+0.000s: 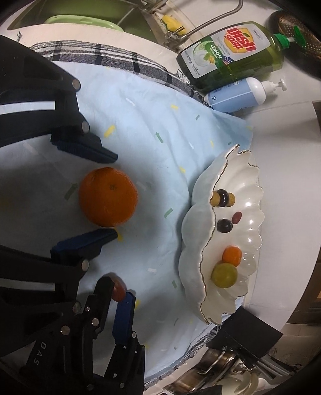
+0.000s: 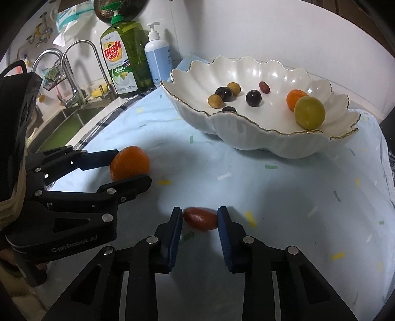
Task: Organize fruits
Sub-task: 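Grasp the mandarin with the left tool while the right grasps the red date, then carry the mandarin and red date into the white bowl and release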
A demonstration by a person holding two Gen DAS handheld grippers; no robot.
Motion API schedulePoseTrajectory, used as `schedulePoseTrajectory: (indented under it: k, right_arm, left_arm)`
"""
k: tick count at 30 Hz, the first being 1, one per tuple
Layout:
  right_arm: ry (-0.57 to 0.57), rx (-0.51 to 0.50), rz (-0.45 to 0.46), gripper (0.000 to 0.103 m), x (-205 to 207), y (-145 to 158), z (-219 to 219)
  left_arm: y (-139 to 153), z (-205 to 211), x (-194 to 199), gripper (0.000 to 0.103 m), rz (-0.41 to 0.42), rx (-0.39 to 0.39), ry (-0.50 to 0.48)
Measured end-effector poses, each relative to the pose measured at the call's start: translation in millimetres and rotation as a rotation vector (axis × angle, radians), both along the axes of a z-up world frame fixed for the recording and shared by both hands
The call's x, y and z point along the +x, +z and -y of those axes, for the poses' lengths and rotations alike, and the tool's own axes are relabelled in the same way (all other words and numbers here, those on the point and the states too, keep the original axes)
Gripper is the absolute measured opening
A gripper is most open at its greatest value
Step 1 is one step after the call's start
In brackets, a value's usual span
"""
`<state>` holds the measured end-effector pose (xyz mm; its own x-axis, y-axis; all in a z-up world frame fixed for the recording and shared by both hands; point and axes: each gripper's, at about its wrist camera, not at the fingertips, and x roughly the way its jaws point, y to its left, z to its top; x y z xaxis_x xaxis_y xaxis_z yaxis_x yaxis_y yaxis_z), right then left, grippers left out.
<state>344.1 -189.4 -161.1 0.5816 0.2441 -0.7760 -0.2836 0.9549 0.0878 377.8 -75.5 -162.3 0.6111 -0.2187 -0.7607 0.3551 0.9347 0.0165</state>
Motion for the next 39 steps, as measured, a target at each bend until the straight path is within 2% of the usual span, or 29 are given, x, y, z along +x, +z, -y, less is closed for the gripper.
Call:
schedulePoseTrajectory:
  k: [12,28,39]
  right_arm:
    - [-0.013,0.030,0.016,0.027,-3,6,4]
    - [-0.021,0.054,0.100,0.027,-20,42,15]
    - [-0.025,0.063,0.201,0.027,-35,78,24]
  left_arm:
    - [7,1,-5,0.046,0.002,0.002,0.011]
    - [54,2,-29,0.046,0.110,-0.023,0.011]
    - [86,10,-39,0.046,0.173,-0.068,-0.005]
